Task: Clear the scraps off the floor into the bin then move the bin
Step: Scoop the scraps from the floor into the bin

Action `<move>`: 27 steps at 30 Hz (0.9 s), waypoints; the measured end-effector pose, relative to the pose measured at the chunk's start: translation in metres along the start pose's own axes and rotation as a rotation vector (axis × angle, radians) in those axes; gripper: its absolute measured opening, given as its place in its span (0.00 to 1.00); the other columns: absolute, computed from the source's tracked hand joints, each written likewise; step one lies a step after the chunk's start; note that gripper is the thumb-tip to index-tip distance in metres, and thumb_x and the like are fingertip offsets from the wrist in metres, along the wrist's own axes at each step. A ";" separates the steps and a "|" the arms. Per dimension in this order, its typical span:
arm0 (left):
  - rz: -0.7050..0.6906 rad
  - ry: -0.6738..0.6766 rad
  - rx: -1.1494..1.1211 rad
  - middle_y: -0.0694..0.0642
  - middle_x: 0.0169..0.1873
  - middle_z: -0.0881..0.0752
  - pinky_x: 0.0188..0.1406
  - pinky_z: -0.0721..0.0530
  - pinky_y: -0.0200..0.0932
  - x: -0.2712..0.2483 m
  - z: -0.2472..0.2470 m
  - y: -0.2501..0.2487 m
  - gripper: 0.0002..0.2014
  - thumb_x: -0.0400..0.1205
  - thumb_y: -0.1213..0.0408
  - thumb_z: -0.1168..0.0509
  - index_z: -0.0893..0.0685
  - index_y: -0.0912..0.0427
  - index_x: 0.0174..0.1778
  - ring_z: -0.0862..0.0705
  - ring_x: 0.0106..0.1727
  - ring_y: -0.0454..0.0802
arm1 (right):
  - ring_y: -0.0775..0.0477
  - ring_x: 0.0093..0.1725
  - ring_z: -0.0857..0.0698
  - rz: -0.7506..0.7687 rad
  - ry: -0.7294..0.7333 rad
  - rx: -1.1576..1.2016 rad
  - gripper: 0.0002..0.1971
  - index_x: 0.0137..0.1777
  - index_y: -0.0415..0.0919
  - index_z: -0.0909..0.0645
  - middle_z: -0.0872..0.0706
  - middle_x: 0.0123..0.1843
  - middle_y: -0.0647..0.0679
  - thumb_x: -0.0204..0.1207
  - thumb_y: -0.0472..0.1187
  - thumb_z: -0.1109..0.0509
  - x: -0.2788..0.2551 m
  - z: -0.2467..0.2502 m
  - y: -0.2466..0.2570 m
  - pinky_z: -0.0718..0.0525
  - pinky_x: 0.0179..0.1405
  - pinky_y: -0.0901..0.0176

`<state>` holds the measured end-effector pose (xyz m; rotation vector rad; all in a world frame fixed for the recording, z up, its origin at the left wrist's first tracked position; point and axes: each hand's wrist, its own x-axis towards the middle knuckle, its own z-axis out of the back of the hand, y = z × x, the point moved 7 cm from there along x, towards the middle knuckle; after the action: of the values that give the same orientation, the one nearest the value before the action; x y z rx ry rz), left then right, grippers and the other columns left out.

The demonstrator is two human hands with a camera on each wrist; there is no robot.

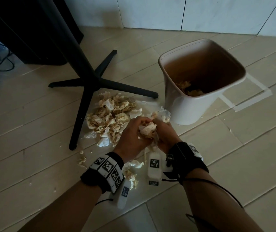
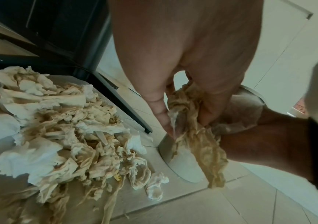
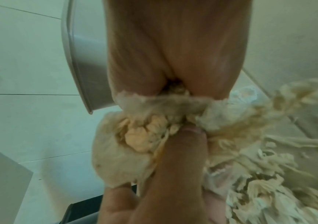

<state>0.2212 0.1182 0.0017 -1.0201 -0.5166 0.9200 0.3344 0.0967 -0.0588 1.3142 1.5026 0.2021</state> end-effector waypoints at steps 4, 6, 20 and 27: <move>0.028 0.010 0.009 0.54 0.55 0.18 0.45 0.11 0.55 0.007 -0.003 0.007 0.27 0.66 0.64 0.18 0.22 0.48 0.56 0.14 0.51 0.53 | 0.31 0.50 0.11 0.039 0.070 -0.078 0.10 0.57 0.30 0.17 0.11 0.49 0.31 0.79 0.31 0.34 -0.008 0.000 0.011 0.16 0.54 0.36; 0.028 0.043 -0.010 0.54 0.56 0.18 0.47 0.12 0.53 0.007 -0.004 0.006 0.26 0.67 0.64 0.18 0.23 0.49 0.57 0.14 0.53 0.52 | 0.31 0.50 0.10 0.064 0.068 -0.103 0.09 0.56 0.32 0.16 0.10 0.49 0.32 0.78 0.31 0.33 -0.010 0.002 0.015 0.14 0.52 0.38; 0.129 0.240 -0.305 0.39 0.78 0.31 0.65 0.15 0.54 -0.014 -0.009 -0.001 0.54 0.69 0.65 0.17 0.45 0.27 0.81 0.21 0.73 0.45 | 0.35 0.51 0.09 0.169 0.094 -0.075 0.10 0.59 0.35 0.17 0.09 0.50 0.35 0.82 0.32 0.36 -0.039 -0.013 0.040 0.10 0.51 0.42; 0.190 0.115 -0.118 0.39 0.75 0.28 0.55 0.16 0.43 -0.018 0.015 0.034 0.48 0.71 0.48 0.21 0.44 0.27 0.80 0.20 0.70 0.44 | 0.37 0.48 0.11 0.502 0.217 -0.274 0.08 0.47 0.37 0.18 0.13 0.46 0.36 0.80 0.27 0.38 -0.088 -0.037 0.149 0.12 0.54 0.40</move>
<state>0.1870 0.1175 -0.0213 -1.2372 -0.3856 1.0007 0.3798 0.1014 0.1118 1.4550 1.2385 0.8665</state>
